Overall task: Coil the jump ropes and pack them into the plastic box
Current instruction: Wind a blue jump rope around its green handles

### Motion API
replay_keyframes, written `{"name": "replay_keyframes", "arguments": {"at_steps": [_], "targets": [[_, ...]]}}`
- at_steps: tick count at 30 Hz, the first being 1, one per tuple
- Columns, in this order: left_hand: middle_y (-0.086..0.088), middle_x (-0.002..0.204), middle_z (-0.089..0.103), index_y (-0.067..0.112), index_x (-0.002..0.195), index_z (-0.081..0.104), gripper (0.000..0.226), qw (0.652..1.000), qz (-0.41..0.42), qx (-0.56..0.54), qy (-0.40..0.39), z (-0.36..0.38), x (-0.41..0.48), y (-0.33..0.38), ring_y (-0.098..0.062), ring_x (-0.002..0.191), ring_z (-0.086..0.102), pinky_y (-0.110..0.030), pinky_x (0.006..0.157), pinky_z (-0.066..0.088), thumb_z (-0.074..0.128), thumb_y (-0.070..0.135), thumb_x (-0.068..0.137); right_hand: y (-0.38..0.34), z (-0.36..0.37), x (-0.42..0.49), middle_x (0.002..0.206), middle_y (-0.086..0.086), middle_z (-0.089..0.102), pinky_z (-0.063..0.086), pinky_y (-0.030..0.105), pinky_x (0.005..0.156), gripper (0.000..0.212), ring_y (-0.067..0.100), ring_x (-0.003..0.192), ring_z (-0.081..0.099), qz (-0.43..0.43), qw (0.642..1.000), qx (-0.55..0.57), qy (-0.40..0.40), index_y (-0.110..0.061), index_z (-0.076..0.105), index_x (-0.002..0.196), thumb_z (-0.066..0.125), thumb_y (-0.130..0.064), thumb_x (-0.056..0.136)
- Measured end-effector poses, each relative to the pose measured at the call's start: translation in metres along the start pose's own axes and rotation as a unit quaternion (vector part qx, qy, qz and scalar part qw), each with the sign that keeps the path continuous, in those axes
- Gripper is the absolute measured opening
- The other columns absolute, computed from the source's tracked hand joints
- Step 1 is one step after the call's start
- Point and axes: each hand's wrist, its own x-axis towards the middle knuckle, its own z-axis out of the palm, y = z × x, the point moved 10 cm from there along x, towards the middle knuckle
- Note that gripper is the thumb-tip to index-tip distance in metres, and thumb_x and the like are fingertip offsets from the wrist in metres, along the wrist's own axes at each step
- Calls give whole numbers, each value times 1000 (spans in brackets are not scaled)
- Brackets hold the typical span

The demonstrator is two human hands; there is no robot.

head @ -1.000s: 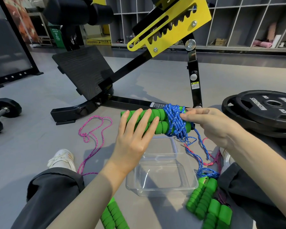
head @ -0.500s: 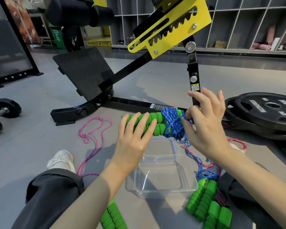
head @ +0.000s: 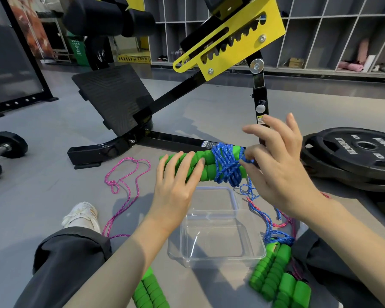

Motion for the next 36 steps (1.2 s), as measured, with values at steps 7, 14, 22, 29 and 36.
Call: {"name": "replay_keyframes", "arguments": {"at_steps": [7,14,22,29,36], "targets": [[-22,116,61,4,119,56,48,999,28,3,-19,9,-14,14,-37,110,47,-56,101,32,32,-14,81,6,32,-26,120,8,43,14,50,114,16,34,122,35,29,999,-45,-4,0,60,74,57,-10,86],[-22,117,61,2,116,65,53,999,12,10,-29,10,-10,12,-37,112,46,-57,102,31,21,-9,88,16,44,-35,127,8,46,16,45,115,20,34,127,33,77,996,42,-15,-2,64,87,55,-20,90],[-22,114,63,3,118,56,45,997,56,6,-47,42,-31,28,-36,109,47,-57,101,31,25,-10,90,19,70,-83,143,12,37,18,52,114,51,36,133,32,1,992,33,-124,-2,58,112,64,-42,81],[-19,110,63,3,116,57,43,987,87,-16,-135,110,-88,60,-35,101,53,-58,93,41,37,-8,79,31,131,-164,148,9,29,15,49,113,51,35,134,28,1,969,18,-247,-3,62,109,77,-36,73],[-16,109,62,4,116,59,70,950,75,-47,-298,165,-148,74,-34,101,48,-53,96,35,75,-6,48,28,183,-215,150,8,24,12,51,111,51,33,137,21,10,944,30,-329,-7,65,100,74,-47,69]]}}
